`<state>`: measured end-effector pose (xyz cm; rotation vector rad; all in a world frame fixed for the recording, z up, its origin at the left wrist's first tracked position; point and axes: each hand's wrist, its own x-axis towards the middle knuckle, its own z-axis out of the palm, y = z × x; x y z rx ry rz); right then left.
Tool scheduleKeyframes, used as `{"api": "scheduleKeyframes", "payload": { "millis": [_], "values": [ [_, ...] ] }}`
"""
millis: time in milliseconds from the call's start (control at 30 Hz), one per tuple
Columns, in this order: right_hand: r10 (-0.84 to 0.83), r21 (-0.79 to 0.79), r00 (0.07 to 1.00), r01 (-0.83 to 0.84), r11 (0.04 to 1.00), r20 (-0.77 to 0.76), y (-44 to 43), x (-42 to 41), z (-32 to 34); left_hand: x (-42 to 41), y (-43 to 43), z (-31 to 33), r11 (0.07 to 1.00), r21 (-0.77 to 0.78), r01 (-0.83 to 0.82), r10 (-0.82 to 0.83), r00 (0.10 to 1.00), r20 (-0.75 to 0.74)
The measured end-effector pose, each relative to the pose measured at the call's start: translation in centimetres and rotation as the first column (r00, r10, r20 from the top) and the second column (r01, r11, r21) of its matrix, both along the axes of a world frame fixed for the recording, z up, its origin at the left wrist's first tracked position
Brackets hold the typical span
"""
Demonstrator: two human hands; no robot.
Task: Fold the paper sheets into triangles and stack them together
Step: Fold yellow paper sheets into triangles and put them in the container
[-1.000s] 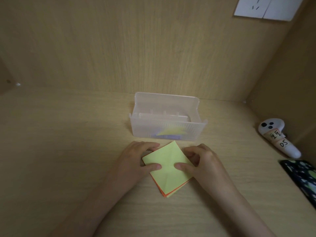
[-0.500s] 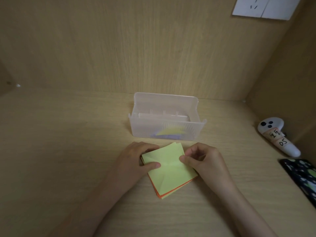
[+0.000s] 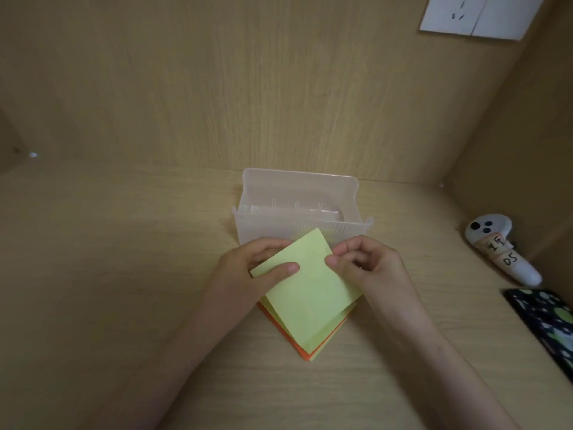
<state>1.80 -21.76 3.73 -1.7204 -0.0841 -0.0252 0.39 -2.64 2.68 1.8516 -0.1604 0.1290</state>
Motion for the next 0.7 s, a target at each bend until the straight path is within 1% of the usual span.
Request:
{"api": "scheduleKeyframes", "payload": {
  "millis": [100,167,233,267,300,367,400,433,467,533,600,667,700],
  "values": [
    [0.007,0.041,1.000,-0.007,0.999,-0.003,0.2,0.3,0.2,0.2,-0.1,0.7,0.999,-0.047,0.021,-0.025,0.996,-0.087],
    [0.002,0.023,0.998,-0.003,1.000,0.057,0.2,0.3,0.3,0.5,0.1,0.9,0.996,-0.085,0.026,-0.037,0.991,-0.128],
    [0.030,-0.095,0.978,-0.010,0.995,0.206,-0.1,0.1,0.5,0.6,0.2,1.3,0.991,-0.135,0.016,-0.037,0.987,-0.154],
    [0.092,-0.178,0.954,-0.042,0.983,0.284,-0.4,-0.1,0.7,0.6,0.3,1.4,0.988,-0.156,0.012,-0.037,0.986,-0.163],
    [0.189,-0.268,0.921,-0.097,0.958,0.340,-0.7,-0.4,0.9,0.6,0.3,1.6,0.985,-0.171,0.011,-0.041,0.984,-0.172],
    [0.383,-0.454,0.857,-0.204,0.867,0.346,-1.3,-1.0,1.1,0.5,0.5,1.6,0.983,-0.185,0.009,-0.044,0.981,-0.186],
    [0.445,-0.542,0.834,-0.221,0.811,0.326,-1.4,-1.1,1.1,0.5,0.7,1.7,0.983,-0.185,0.007,-0.042,0.981,-0.189],
    [0.483,-0.606,0.821,-0.224,0.763,0.304,-1.4,-1.1,1.1,0.5,0.8,1.7,0.982,-0.189,0.008,-0.045,0.981,-0.190],
    [0.495,-0.637,0.818,-0.221,0.739,0.291,-1.4,-1.0,1.0,0.5,0.8,1.8,0.980,-0.199,0.014,-0.053,0.980,-0.192],
    [0.483,-0.628,0.825,-0.215,0.748,0.293,-1.3,-0.9,0.9,0.3,0.9,2.0,0.973,-0.231,0.027,-0.074,0.977,-0.199],
    [0.450,-0.595,0.830,-0.188,0.781,0.329,-1.1,-0.7,0.9,0.1,0.8,2.3,0.965,-0.260,0.042,-0.098,0.974,-0.205],
    [0.393,-0.501,0.851,-0.186,0.846,0.349,-0.8,-0.6,0.9,-0.1,0.7,2.5,0.952,-0.298,0.065,-0.134,0.967,-0.218],
    [0.355,-0.421,0.876,-0.202,0.884,0.325,-0.6,-0.7,0.9,-0.2,0.7,2.6,0.942,-0.326,0.075,-0.155,0.961,-0.228]
  ]
}}
